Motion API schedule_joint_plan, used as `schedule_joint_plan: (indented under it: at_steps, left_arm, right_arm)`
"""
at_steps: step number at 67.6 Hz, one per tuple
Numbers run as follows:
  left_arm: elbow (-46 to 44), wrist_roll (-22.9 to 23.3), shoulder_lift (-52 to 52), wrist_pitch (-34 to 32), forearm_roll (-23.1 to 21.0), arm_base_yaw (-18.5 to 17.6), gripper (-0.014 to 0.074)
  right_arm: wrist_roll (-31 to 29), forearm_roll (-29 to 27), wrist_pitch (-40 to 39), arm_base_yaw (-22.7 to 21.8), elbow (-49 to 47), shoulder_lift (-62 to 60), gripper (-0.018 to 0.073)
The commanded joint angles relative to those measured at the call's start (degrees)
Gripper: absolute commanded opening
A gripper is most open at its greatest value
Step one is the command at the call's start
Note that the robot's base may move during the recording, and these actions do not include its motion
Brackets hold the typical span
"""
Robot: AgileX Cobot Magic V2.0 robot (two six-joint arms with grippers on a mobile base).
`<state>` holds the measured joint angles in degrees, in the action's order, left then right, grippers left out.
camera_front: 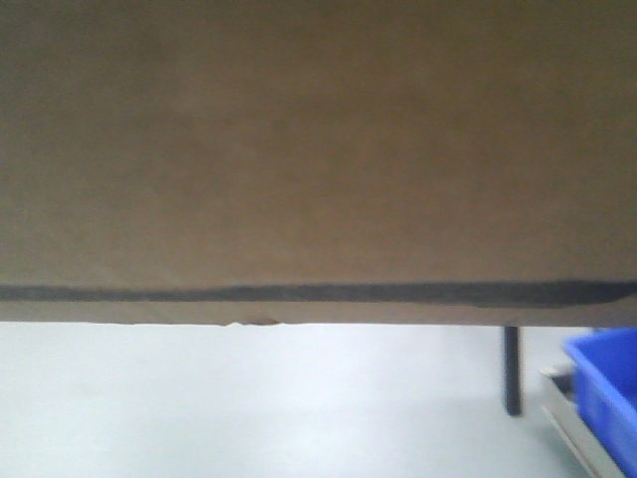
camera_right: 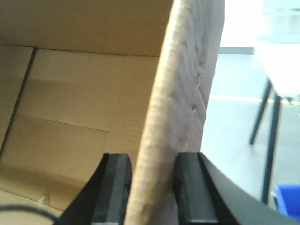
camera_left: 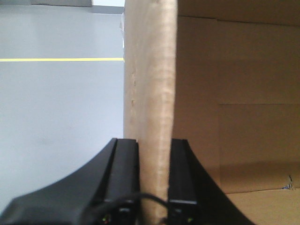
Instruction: Grab box from left shelf to table start
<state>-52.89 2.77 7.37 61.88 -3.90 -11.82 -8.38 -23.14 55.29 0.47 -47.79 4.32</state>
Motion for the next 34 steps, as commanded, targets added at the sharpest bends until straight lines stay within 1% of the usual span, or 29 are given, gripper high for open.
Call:
schedule_joint_plan:
  at_steps: [1, 34]
  left_arm:
    - [-2.0, 0.7, 0.9, -11.1, -5.3, -0.4, -0.0093]
    - [-2.0, 0.7, 0.9, -11.1, -5.3, -0.4, -0.0093]
  right_arm:
    - [-1.3, -2.6, -8.4, 0.0, -1.8, 1.2, 0.0057]
    - [-1.3, -2.6, -8.4, 0.0, -1.8, 1.2, 0.0057]
